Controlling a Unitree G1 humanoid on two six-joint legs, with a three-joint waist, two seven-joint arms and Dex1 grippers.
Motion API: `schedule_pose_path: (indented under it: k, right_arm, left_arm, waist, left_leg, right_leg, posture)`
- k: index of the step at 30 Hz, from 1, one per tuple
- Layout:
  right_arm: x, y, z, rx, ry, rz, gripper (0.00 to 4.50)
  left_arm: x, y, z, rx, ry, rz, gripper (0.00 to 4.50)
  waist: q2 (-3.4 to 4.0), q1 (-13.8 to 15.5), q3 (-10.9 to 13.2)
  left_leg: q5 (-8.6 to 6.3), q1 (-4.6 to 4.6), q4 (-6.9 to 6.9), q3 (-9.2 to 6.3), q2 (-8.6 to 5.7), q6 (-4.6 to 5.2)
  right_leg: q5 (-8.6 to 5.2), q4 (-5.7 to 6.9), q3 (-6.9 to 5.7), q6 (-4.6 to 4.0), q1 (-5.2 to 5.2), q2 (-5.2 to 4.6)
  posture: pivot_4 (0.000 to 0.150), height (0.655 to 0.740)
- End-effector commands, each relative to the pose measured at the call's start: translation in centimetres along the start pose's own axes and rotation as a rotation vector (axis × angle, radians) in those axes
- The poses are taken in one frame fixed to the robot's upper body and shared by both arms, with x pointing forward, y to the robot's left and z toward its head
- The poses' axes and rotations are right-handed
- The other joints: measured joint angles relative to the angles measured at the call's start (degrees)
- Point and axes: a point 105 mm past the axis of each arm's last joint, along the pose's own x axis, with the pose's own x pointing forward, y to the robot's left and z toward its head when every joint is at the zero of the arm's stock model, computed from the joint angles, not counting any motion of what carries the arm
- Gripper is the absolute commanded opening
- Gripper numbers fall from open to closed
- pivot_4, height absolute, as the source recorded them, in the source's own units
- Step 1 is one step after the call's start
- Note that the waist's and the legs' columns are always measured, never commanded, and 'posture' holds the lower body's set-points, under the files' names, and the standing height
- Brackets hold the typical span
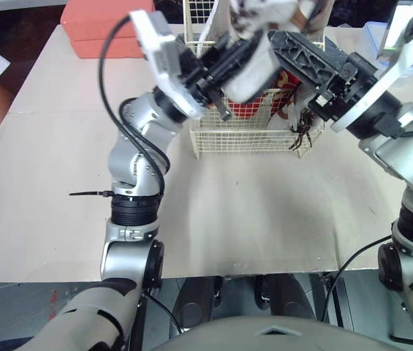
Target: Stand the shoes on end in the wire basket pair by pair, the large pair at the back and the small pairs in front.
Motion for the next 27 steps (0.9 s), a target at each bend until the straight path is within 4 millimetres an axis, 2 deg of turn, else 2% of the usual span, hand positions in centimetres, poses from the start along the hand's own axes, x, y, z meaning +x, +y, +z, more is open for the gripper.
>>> schedule_pose_path:
  k: [1, 3, 7, 8, 10, 13, 14, 16, 17, 18, 19, 20, 22, 23, 24, 25, 27]
  right_arm:
    - [-0.5, 2.1, 0.4, -0.030, -0.007, 0.110, 3.76]
    - [-0.5, 2.2, 0.4, -0.033, -0.005, 0.119, 3.76]
    - [-0.2, 1.0, 0.5, -0.044, -0.013, 0.053, 3.76]
    - [-0.2, 0.8, 0.5, -0.043, -0.015, 0.042, 3.53]
    - [-0.2, 0.3, 0.7, -0.047, -0.021, 0.017, 3.01]
    - [-0.2, -0.2, 0.8, -0.051, -0.027, -0.009, 1.74]
    - [-0.2, -0.4, 0.8, -0.059, -0.022, -0.014, 1.14]
    - [-0.3, -0.6, 0.7, -0.062, -0.019, -0.024, 0.28]
    - [-0.3, -0.6, 0.6, -0.072, -0.009, -0.024, 0.00]
    - [-0.4, -0.7, 0.5, -0.083, 0.002, -0.023, 0.00]
    - [-0.5, -0.7, 0.4, -0.092, 0.010, -0.023, 0.00]
    - [-0.6, -0.8, 0.4, -0.102, 0.018, -0.020, 0.00]
    - [-1.0, -0.8, 0.3, -0.124, 0.035, 0.005, 0.00]
    - [-1.4, -0.7, 0.2, -0.144, 0.053, 0.026, 0.00]
    - [-1.8, -0.6, 0.0, -0.162, 0.074, 0.051, 0.00]
    - [-2.1, -0.6, -0.1, -0.174, 0.089, 0.068, 0.00]
    - [-3.0, -0.7, -0.8, -0.217, 0.151, 0.106, 0.00]
  left_arm:
    - [0.3, -0.2, 0.8, 0.030, -0.026, -0.009, 0.22]
    - [0.2, -0.3, 0.7, 0.028, -0.025, -0.016, 0.22]
    - [0.3, -0.6, 0.7, 0.031, -0.026, -0.022, 0.22]
    - [0.3, -0.5, 0.7, 0.032, -0.027, -0.017, 0.22]
    - [0.2, -0.4, 0.7, 0.038, -0.026, -0.010, 0.22]
    - [0.1, -0.3, 0.4, 0.047, -0.014, -0.010, 0.22]
    - [0.0, -0.3, 0.4, 0.037, -0.013, -0.009, 0.22]
    - [-0.2, -0.5, 0.4, 0.009, -0.015, -0.018, 0.22]
    - [-0.4, -0.5, 0.7, -0.022, -0.026, -0.026, 0.72]
    - [-0.5, -0.9, 0.9, -0.064, -0.029, -0.061, 1.24]
    - [-0.6, -1.1, 1.1, -0.094, -0.029, -0.086, 1.48]
    - [-0.8, -1.1, 1.2, -0.092, -0.024, -0.095, 1.97]
    - [-1.1, -0.3, 1.7, -0.082, -0.016, -0.077, 2.84]
    - [-1.4, 0.1, 2.3, -0.105, -0.020, -0.077, 3.03]
    - [-1.7, 0.4, 2.9, -0.140, -0.021, -0.093, 3.62]
    - [-1.9, 0.5, 3.3, -0.165, -0.022, -0.107, 4.02]
    - [-2.7, 0.7, 4.0, -0.259, 0.002, -0.154, 4.47]
  waist:
    - [0.01, -0.05, 0.00]
    - [0.01, -0.14, 0.00]
    - [0.01, -0.12, 0.00]
    - [0.01, -0.10, 0.00]
    - [0.01, -0.06, 0.00]
    - [0.01, -0.02, 0.00]
    - [0.01, -0.03, 0.01]
    - [0.01, -0.05, 0.01]
    - [0.02, -0.06, 0.01]
    - [0.02, -0.07, 0.01]
    - [0.02, -0.09, 0.01]
    - [0.03, -0.11, 0.01]
    - [0.03, -0.10, 0.02]
    - [0.03, -0.08, 0.02]
    - [0.03, -0.06, 0.02]
    - [0.03, -0.06, 0.02]
    - [0.04, -0.09, 0.02]
  left_leg:
    - [0.00, 0.01, 0.00, 0.00, 0.00, 0.00]
    - [0.00, 0.02, -0.02, 0.00, 0.04, 0.00]
    - [0.00, 0.01, -0.03, 0.00, 0.05, 0.00]
    - [0.00, 0.01, -0.02, 0.00, 0.05, 0.00]
    - [0.00, 0.01, -0.02, 0.00, 0.04, 0.00]
    - [0.00, 0.00, -0.02, 0.00, 0.04, 0.00]
    - [0.00, 0.00, -0.02, 0.00, 0.04, 0.00]
    - [0.00, 0.01, -0.03, 0.00, 0.04, 0.00]
    - [0.00, 0.01, -0.02, 0.00, 0.04, 0.00]
    - [0.00, 0.00, -0.03, 0.00, 0.04, 0.00]
    - [0.00, 0.00, -0.03, 0.00, 0.04, 0.00]
    - [0.00, 0.00, -0.02, 0.00, 0.05, 0.00]
    - [0.00, 0.01, -0.03, 0.00, 0.05, 0.00]
    - [0.00, 0.01, -0.03, 0.00, 0.05, 0.00]
    - [0.00, 0.00, -0.03, 0.00, 0.05, 0.00]
    - [0.00, 0.00, -0.02, 0.00, 0.05, 0.00]
    - [0.00, -0.01, -0.03, -0.01, 0.05, 0.00]
  right_leg:
    - [0.00, 0.01, 0.01, 0.00, 0.00, 0.00]
    - [0.00, 0.02, 0.02, 0.00, 0.00, 0.02]
    - [0.00, 0.01, 0.04, 0.00, 0.00, 0.01]
    - [0.00, 0.01, 0.04, 0.00, 0.00, 0.01]
    - [0.00, 0.01, 0.04, 0.00, 0.00, 0.00]
    - [0.00, 0.00, 0.04, 0.00, 0.00, -0.01]
    - [0.00, 0.00, 0.04, 0.00, 0.00, 0.00]
    - [0.00, 0.00, 0.03, 0.00, 0.00, 0.00]
    - [0.00, 0.00, 0.04, 0.00, 0.00, 0.00]
    - [0.00, 0.00, 0.04, 0.00, -0.01, 0.00]
    - [0.00, 0.00, 0.04, 0.00, -0.01, 0.00]
    - [0.00, 0.00, 0.04, 0.00, -0.01, 0.00]
    - [0.00, 0.00, 0.04, 0.00, -0.01, 0.00]
    - [0.00, 0.00, 0.04, 0.00, -0.01, 0.01]
    - [0.00, -0.02, 0.04, 0.00, 0.00, 0.01]
    - [0.00, -0.02, 0.04, 0.00, 0.00, 0.01]
    - [0.00, -0.03, 0.03, 0.00, -0.01, 0.02]
  posture:
    - [0.150, 0.7400]
    - [0.150, 0.7400]
    - [0.150, 0.7400]
    - [0.150, 0.7400]
    - [0.150, 0.7400]
    - [0.150, 0.7400]
    - [0.150, 0.7400]
    - [0.150, 0.7400]
    - [0.150, 0.7400]
    - [0.150, 0.7400]
    - [0.150, 0.7400]
    - [0.150, 0.7400]
    - [0.150, 0.7400]
    - [0.150, 0.7400]
    - [0.150, 0.7400]
    - [0.150, 0.7400]
    - [0.150, 0.7400]
